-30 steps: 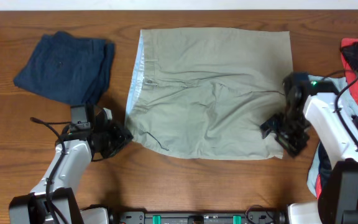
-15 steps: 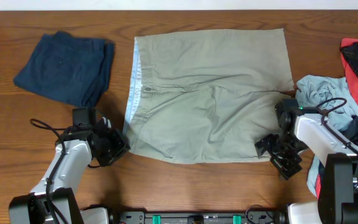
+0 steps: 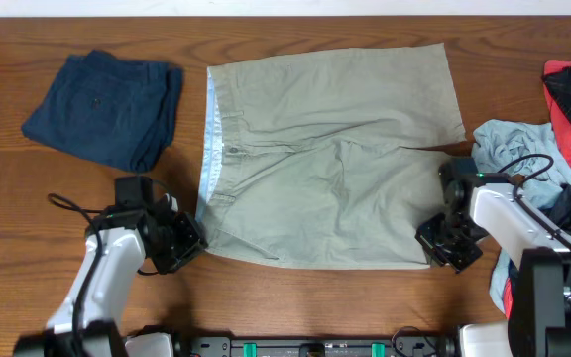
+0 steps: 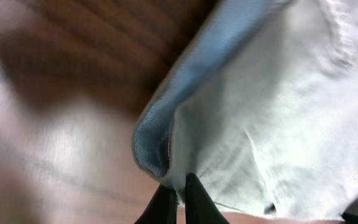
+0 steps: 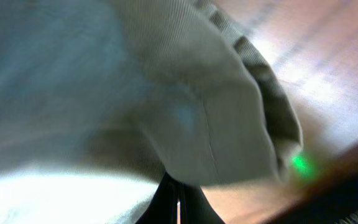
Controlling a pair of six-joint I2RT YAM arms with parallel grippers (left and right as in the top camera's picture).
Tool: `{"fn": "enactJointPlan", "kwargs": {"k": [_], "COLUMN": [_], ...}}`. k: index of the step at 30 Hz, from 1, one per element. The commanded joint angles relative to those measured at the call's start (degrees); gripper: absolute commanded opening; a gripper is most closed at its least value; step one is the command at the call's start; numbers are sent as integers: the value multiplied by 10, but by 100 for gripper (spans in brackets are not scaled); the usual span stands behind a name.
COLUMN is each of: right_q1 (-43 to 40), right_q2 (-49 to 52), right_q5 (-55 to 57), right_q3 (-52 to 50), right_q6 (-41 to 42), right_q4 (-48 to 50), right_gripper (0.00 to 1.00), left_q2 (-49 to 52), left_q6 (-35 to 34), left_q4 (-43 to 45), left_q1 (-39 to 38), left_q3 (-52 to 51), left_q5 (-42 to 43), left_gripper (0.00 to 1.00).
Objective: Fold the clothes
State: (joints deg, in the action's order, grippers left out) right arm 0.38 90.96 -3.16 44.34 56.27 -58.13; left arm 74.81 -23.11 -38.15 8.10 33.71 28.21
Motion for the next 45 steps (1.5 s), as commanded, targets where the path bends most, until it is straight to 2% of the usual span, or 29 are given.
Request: {"fn": "enactJointPlan", "kwargs": {"k": [1,4,11,16,19,27,34,37,41,42,43,44,45], "right_q1": [-19,-24,-24,-24,-24,-24,-23,-23,-22,-23,-23,-23,-23], "right_q2": [-50,-101,-204,-221,-216,-169,-43,26,132,155,183,199,214], "right_q5": [17,7,10,29,38,42,42,42,41,39,32,22,8], "right_q3": [39,80,182,267,291,296,296,296,299,303,311,317,324], "right_q6": [-71,-134,-198,-213,-236,-251,-253,-257,-256,-254,-254,-255,-255], "right_q4": [-20,-54,-104,-96,-52,145,330,444,659,695,724,730,723], "right_gripper": [1,1,1,1,1,1,1,1,2,13,39,76,99], "left_q2": [-59,-122,-230,-246,-235,-146,9,94,225,259,289,312,330], "left_q6": [31,50,52,44,30,-28,-54,-58,-90,-106,-122,-127,-127], "left_q4": [-21,-40,-53,-47,-12,159,369,496,655,669,670,666,659], "left_q1": [-1,-1,-1,-1,-1,-1,-19,-39,-57,-57,-57,-57,-57], "left_q3": [49,85,127,162,191,210,210,210,228,243,259,273,283], "left_q5": [-20,-19,-19,-58,-76,-80,-80,-87,-140,-136,-120,-96,-63], "left_gripper": [6,6,6,6,6,6,6,6,8,24,54,84,98]}}
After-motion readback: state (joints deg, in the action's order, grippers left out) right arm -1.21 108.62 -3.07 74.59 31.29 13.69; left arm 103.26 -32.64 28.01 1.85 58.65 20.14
